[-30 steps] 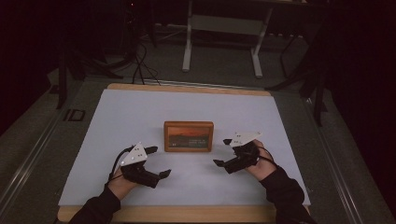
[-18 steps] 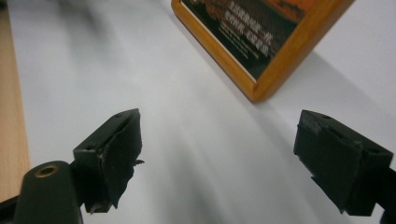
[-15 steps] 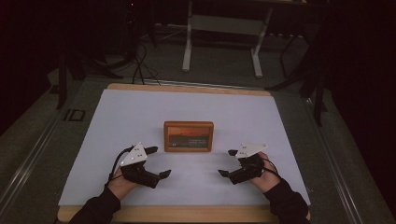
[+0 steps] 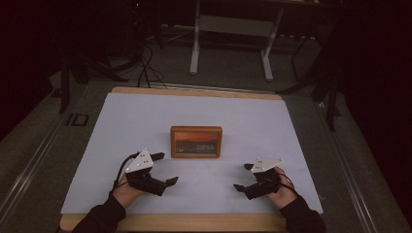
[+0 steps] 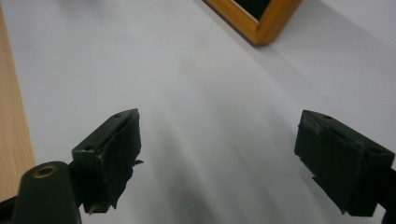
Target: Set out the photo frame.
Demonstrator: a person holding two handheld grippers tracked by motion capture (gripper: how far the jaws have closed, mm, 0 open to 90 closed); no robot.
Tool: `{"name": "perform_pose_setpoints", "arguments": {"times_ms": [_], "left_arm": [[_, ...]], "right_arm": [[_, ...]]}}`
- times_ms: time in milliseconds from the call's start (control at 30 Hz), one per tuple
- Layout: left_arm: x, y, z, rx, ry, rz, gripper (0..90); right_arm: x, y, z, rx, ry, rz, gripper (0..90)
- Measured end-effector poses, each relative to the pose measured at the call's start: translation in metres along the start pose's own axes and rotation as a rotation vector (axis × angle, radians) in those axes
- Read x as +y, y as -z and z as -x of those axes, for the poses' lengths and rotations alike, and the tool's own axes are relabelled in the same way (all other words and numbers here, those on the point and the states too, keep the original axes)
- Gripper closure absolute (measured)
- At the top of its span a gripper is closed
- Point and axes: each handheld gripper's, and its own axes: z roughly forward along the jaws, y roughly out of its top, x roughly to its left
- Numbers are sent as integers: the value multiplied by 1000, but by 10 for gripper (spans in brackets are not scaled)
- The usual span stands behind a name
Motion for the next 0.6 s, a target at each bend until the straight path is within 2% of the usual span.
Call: {"name": "perform_pose_setpoints", "arguments": {"times_ms": [200, 300, 433, 600], "left_arm": [[0, 1, 0, 4, -5, 0, 26], [1, 1, 1, 4, -10, 2, 27], [1, 1, 1, 4, -12, 1, 26], [0, 0, 1, 3, -11, 0, 27]], "right_arm": [[-8, 3, 0, -22, 7, -7, 139], [-19, 5, 2, -27, -13, -8, 139], [-22, 5, 2, -34, -15, -19, 139], [-21, 6, 3, -36, -15, -7, 139]]}}
